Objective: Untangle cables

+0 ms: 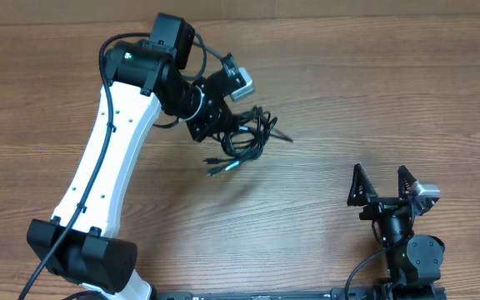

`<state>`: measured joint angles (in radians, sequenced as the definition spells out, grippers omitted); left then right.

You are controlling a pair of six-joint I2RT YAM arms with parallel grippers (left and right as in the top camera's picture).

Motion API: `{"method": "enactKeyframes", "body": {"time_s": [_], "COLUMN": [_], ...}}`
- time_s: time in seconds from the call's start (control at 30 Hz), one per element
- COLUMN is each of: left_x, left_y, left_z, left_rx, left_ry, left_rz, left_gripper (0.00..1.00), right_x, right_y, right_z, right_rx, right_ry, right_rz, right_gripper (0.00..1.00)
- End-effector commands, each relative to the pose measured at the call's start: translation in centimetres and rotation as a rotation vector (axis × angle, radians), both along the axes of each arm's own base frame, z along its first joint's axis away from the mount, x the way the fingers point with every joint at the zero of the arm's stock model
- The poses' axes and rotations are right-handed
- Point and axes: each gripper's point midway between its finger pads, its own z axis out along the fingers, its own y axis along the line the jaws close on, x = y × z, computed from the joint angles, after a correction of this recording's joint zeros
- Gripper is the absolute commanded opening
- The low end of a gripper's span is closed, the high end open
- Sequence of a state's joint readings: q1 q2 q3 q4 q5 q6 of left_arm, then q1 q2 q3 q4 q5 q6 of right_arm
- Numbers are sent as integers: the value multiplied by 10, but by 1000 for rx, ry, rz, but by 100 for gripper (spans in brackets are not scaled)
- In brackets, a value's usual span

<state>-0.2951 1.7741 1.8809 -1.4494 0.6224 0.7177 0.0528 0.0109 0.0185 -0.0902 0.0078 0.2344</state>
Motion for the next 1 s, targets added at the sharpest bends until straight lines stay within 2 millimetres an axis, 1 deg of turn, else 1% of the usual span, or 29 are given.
{"method": "enactKeyframes", "body": {"time_s": [0.0, 0.1, 0.17, 0.3, 0.4, 0.47, 0.63, 0.83, 0.97], "left_x": [-23, -37, -45, -50, -49, -48, -38, -34, -36], "left_y": [-11, -15, -17, -22, -22, -22, -29, -48, -55], "left_z": [23, 26, 27, 26, 26, 26, 31, 55, 68], "left_rx": [-101, -131, -141, -132, -129, -128, -159, -324, -400], "left_ry": [8, 23, 23, 20, 19, 34, 81, 136, 202], "left_rz": [-70, -138, -183, -209, -202, -183, -78, -43, -19], "left_gripper": [4, 4, 4, 4, 4, 4, 4, 4, 4], "right_x": [0, 0, 0, -2, -7, -9, -16, -28, -36], "right_y": [-3, -3, -1, 20, 39, 46, 46, 47, 57], "right_z": [-2, -1, 0, -1, 3, 6, 28, 57, 73], "right_rx": [-7, -4, 28, 138, 139, 139, 138, 50, -35], "right_ry": [-5, -5, -8, 11, 6, 4, -2, 19, 27], "right_rz": [-15, -14, -3, 113, 230, 271, 275, 285, 350], "right_gripper": [100, 100, 100, 100, 100, 100, 100, 100, 100]}}
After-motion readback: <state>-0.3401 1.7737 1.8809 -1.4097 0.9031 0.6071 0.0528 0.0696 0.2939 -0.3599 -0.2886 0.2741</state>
